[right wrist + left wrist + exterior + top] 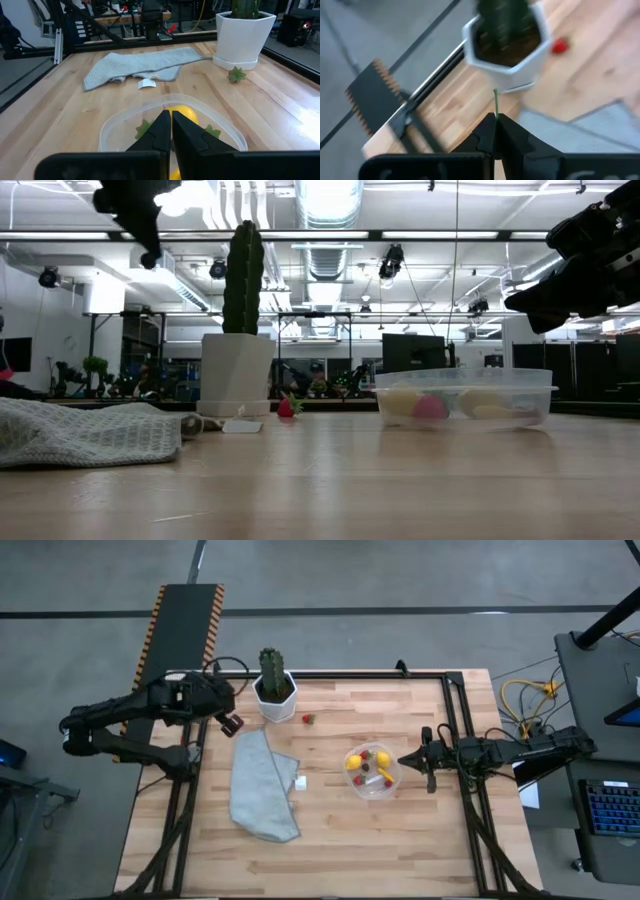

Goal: Pick and placing Produce into tupperware
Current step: Put the black cherry into the transparent container

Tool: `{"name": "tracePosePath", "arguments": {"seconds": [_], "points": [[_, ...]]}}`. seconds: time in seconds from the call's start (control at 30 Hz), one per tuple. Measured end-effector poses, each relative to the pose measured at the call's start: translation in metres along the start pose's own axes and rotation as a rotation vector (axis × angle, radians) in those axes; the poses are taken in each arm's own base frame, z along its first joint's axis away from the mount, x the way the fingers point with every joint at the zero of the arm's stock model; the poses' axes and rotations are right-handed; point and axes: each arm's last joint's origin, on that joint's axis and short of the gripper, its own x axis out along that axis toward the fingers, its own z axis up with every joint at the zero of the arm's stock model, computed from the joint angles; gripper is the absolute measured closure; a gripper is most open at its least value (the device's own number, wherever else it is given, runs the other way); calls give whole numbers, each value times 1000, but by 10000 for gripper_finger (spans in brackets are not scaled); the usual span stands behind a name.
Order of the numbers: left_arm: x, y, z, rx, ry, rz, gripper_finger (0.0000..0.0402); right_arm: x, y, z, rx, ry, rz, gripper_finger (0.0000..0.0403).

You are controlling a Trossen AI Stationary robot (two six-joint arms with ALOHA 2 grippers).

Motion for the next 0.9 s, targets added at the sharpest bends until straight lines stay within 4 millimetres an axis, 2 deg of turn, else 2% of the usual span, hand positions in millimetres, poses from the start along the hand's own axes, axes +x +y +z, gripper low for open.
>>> {"name": "tracePosePath", "arguments": {"seconds": [0.17,0.43,0.63,0.9], "points": [[-12,-23,15,31,-83,-128,401,0,0,1,-3,-7,-2,394],[-30,-78,41,144,-216,-277,401,0,0,1,-3,-8,-5,394],[-20,-121,62,265,-273,-308,401,0,0,1,-1,-8,-5,394],[8,-178,81,459,-391,-426,401,0,0,1,1,-8,-4,394]]}}
